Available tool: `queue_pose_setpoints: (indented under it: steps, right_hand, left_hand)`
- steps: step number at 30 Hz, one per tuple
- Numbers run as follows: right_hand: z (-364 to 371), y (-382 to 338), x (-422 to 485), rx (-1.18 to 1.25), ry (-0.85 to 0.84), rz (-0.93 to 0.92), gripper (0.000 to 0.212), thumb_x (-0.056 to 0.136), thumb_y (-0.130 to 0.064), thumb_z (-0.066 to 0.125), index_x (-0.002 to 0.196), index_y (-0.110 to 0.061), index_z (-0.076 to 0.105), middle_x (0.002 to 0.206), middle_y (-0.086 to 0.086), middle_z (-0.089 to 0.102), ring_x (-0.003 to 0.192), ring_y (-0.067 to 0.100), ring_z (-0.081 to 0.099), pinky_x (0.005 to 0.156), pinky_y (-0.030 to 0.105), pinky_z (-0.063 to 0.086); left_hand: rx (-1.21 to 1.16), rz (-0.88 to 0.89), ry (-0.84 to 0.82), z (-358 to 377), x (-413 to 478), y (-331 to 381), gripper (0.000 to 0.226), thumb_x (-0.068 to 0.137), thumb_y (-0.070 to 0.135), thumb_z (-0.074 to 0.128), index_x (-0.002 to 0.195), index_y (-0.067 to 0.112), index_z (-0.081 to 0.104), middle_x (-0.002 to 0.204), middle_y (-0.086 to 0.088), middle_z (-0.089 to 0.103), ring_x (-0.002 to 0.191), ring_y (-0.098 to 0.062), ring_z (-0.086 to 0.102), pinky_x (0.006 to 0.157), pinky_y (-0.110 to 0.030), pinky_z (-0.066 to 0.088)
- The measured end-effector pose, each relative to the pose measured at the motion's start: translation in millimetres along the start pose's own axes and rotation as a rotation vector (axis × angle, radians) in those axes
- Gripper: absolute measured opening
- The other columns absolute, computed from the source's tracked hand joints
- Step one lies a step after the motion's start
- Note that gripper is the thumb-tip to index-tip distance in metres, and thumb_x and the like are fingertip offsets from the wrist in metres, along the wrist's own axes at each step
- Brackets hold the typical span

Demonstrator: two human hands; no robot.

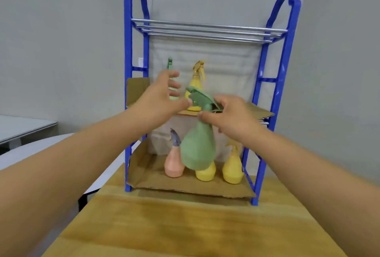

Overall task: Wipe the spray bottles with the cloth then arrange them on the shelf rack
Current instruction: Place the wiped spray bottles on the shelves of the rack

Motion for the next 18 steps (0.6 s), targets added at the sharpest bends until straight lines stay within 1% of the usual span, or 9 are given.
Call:
queue_pose_setpoints:
  steps: [1, 2, 4, 5, 7, 10, 13, 15, 18]
  right_hand:
    - [-24, 0, 12, -0.011, 0.061, 0.007, 0.025, 0.076, -0.027, 0.074, 0.082, -0.005, 0.064, 0.068, 0.012, 0.06, 0.062, 0.025, 0.057, 0.056, 0.039, 0.051]
    - [-47, -2, 23, 0.0, 0.114, 0.0, 0.023, 0.078, -0.025, 0.073, 0.084, -0.005, 0.064, 0.071, 0.01, 0.061, 0.063, 0.021, 0.059, 0.053, 0.034, 0.054]
    - [-86, -6, 45, -0.018, 0.224, -0.025, 0.016, 0.081, -0.023, 0.071, 0.084, -0.01, 0.063, 0.077, 0.005, 0.064, 0.067, 0.017, 0.064, 0.054, 0.028, 0.055]
    - [-101, -5, 57, -0.08, 0.279, -0.038, 0.014, 0.081, -0.025, 0.07, 0.082, -0.013, 0.062, 0.079, 0.005, 0.065, 0.069, 0.019, 0.065, 0.058, 0.031, 0.057]
    - [-119, 1, 80, -0.251, 0.344, -0.052, 0.021, 0.08, -0.032, 0.067, 0.081, -0.012, 0.06, 0.08, 0.007, 0.066, 0.071, 0.026, 0.065, 0.066, 0.04, 0.055]
    - [-120, 26, 110, -0.396, 0.319, -0.01, 0.027, 0.081, -0.036, 0.066, 0.086, -0.01, 0.06, 0.083, 0.009, 0.066, 0.073, 0.028, 0.065, 0.072, 0.044, 0.053]
    - [-111, 62, 131, -0.38, 0.284, 0.053, 0.027, 0.082, -0.033, 0.067, 0.085, -0.008, 0.059, 0.082, 0.013, 0.065, 0.073, 0.03, 0.064, 0.072, 0.046, 0.054]
    - [-103, 81, 141, -0.332, 0.295, 0.08, 0.027, 0.082, -0.032, 0.068, 0.083, -0.007, 0.058, 0.081, 0.015, 0.064, 0.071, 0.032, 0.064, 0.071, 0.047, 0.054]
    - [-86, 101, 152, -0.322, 0.275, 0.129, 0.027, 0.082, -0.032, 0.068, 0.073, -0.011, 0.053, 0.077, 0.014, 0.063, 0.071, 0.032, 0.062, 0.069, 0.043, 0.054]
  left_hand:
    - [-0.032, 0.012, 0.049, 0, 9, 7, 0.062, 0.084, 0.019, 0.067, 0.136, 0.018, 0.033, 0.117, 0.001, 0.049, 0.099, -0.011, 0.055, 0.075, -0.019, 0.049]
    - [-0.047, 0.027, 0.078, 0, 15, 13, 0.062, 0.085, 0.02, 0.064, 0.137, 0.018, 0.031, 0.119, 0.003, 0.047, 0.096, -0.008, 0.055, 0.074, -0.018, 0.048]
    - [-0.05, 0.059, 0.089, 4, 21, 16, 0.053, 0.088, 0.018, 0.059, 0.134, 0.019, 0.035, 0.118, 0.005, 0.051, 0.084, -0.003, 0.054, 0.074, -0.02, 0.048]
    - [-0.049, 0.073, 0.092, 6, 22, 15, 0.048, 0.088, 0.016, 0.058, 0.132, 0.02, 0.038, 0.115, 0.005, 0.054, 0.081, -0.003, 0.054, 0.075, -0.021, 0.048]
    - [-0.043, 0.085, 0.101, 10, 20, 5, 0.041, 0.087, 0.012, 0.057, 0.125, 0.021, 0.045, 0.109, 0.004, 0.059, 0.082, -0.005, 0.055, 0.076, -0.02, 0.048]
    - [-0.026, 0.051, 0.073, 16, 22, -20, 0.033, 0.086, 0.008, 0.057, 0.115, 0.023, 0.051, 0.101, 0.006, 0.062, 0.089, -0.009, 0.058, 0.078, -0.021, 0.048]
    - [-0.05, 0.005, 0.092, 14, 27, -47, 0.028, 0.087, 0.002, 0.056, 0.107, 0.021, 0.058, 0.097, 0.003, 0.065, 0.09, -0.013, 0.061, 0.077, -0.021, 0.049]
    - [-0.084, -0.022, 0.143, 6, 30, -63, 0.028, 0.086, -0.002, 0.054, 0.103, 0.018, 0.061, 0.094, -0.001, 0.067, 0.089, -0.017, 0.063, 0.078, -0.026, 0.051]
    - [-0.105, -0.055, 0.2, -2, 31, -87, 0.028, 0.086, -0.006, 0.051, 0.097, 0.017, 0.063, 0.088, -0.003, 0.069, 0.08, -0.015, 0.065, 0.075, -0.028, 0.052]
Point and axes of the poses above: each hand's wrist, its own x-axis towards the middle knuckle, its own z-axis out of the palm, y = z × x, the point moved 8 cm from there along x, towards the middle knuckle
